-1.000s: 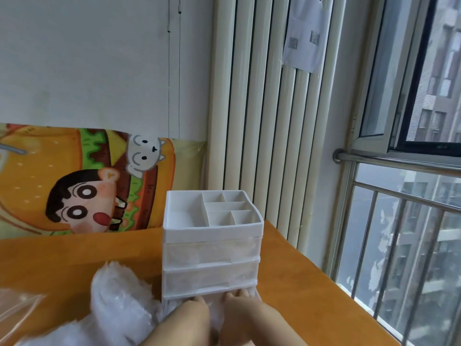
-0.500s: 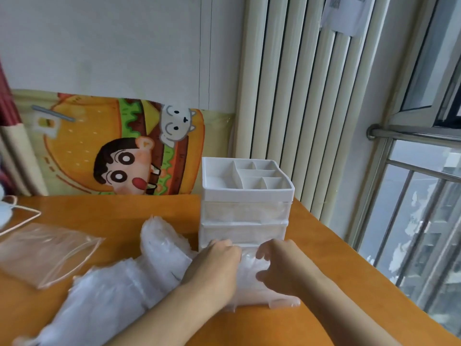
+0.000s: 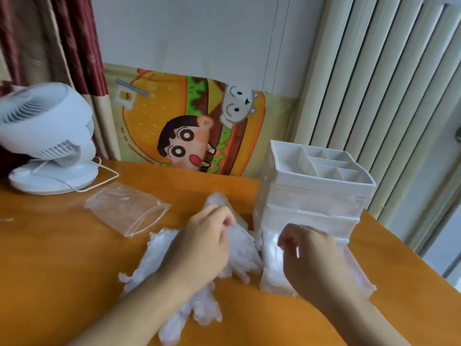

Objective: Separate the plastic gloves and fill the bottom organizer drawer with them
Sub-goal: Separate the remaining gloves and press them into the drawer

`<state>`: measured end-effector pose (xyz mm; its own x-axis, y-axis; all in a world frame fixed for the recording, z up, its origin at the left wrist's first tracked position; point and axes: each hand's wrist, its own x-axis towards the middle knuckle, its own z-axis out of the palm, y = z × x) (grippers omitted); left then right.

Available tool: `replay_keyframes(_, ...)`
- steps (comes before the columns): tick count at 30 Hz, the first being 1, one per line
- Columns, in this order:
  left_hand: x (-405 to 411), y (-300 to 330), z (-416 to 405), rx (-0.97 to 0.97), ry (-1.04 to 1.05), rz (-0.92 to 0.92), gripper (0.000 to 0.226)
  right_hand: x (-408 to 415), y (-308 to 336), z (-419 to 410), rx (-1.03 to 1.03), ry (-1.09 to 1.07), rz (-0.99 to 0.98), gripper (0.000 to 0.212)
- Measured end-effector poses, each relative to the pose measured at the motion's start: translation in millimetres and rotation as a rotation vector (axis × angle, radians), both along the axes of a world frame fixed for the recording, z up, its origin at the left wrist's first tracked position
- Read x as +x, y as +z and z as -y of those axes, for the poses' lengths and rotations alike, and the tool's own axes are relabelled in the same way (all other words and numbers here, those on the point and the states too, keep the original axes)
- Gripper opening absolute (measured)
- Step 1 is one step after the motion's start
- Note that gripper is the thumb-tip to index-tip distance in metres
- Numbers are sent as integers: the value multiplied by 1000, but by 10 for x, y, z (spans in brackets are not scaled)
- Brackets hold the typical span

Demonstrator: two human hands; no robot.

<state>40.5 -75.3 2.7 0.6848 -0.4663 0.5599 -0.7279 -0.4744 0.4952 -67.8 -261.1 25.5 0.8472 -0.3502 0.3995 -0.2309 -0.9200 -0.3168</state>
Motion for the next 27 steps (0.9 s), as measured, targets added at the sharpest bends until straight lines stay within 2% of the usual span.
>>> replay_keyframes(3, 505, -210, -521, 39, 228, -104, 26, 209, -86, -475, 86, 234, -20, 26)
replay_keyframes(5, 649, -373, -746, 209, 313, -253, 31, 417, -185, -769, 144, 364, -78, 31)
replay_keyframes(7, 669, -477, -848, 352, 300, -389, 47, 678, -277, -991, 188, 363, -179, 38)
replay_keyframes(11, 659, -488, -874, 208, 221, -487, 40, 1052, -568, -1193, 112, 223, -291, 50)
replay_keyframes(15, 785, -571, -944, 169, 204, -611, 90, 1117, -716, -1201, 127, 224, -224, 49)
replay_keyframes(18, 829, -560, -939, 155, 183, -693, 103, 1141, -747, -1172, 177, 246, -176, 44)
replay_keyframes(21, 838, -549, -939, 107, 219, -718, 88, 1140, -785, -1163, 176, 274, -120, 18)
replay_keyframes(25, 796, -476, -928, -18, 215, -714, 32, 1106, -752, -1145, 313, 323, -30, 32)
replay_keyframes(27, 756, -438, -940, -90, 157, -719, 24, 1104, -767, -1126, 414, 351, 14, 19)
